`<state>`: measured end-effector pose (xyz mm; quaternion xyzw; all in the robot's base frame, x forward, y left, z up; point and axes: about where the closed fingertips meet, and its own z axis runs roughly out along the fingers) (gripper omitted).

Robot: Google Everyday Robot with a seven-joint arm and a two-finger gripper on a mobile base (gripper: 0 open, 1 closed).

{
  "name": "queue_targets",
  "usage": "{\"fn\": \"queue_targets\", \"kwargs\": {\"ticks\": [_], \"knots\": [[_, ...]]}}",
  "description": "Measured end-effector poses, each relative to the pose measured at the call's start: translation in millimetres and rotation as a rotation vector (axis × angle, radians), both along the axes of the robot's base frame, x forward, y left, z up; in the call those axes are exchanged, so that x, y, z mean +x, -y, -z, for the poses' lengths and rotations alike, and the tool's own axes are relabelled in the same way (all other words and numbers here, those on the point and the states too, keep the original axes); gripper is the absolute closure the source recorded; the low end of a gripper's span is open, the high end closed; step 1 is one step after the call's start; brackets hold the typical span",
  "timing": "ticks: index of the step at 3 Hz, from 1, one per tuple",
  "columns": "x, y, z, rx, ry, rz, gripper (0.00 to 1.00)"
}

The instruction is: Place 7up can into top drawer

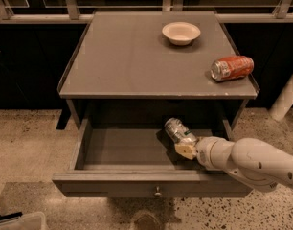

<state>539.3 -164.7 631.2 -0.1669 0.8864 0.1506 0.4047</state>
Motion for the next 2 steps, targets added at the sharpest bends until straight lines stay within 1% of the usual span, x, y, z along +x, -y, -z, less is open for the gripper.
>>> {"fn": "queue_targets", "kwargs": {"ticks": [2], "knots": [[0.0,-0.1,0.0,0.0,0.0,0.0,0.44]]}}
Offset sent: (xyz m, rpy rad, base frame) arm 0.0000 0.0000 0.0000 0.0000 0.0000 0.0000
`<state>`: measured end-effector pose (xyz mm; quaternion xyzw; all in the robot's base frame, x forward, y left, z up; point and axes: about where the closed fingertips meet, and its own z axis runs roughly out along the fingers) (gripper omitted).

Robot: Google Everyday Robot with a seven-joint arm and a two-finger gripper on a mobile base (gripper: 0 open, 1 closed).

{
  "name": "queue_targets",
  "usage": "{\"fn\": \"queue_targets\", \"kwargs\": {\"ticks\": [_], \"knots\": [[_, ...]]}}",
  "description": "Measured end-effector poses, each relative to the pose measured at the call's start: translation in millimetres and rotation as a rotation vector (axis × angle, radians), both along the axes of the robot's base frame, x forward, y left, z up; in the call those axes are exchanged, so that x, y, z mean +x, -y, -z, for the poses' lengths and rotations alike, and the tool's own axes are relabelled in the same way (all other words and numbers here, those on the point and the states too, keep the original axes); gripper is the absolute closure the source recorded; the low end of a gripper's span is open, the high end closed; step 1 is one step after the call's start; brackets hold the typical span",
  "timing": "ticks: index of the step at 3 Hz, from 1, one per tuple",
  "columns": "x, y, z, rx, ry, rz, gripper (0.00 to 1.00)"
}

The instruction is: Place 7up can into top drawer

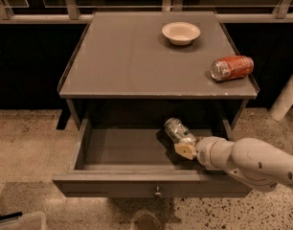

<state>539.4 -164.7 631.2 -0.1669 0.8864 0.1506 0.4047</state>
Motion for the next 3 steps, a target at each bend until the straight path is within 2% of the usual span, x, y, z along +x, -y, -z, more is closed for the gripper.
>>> {"fn": "queue_targets", "kwargs": {"ticks": [2,3], "knots": [[0.0,0.0,0.0,0.0,0.0,0.0,0.0],[0.0,0.0,0.0,0.0,0.0,0.0,0.0]]}}
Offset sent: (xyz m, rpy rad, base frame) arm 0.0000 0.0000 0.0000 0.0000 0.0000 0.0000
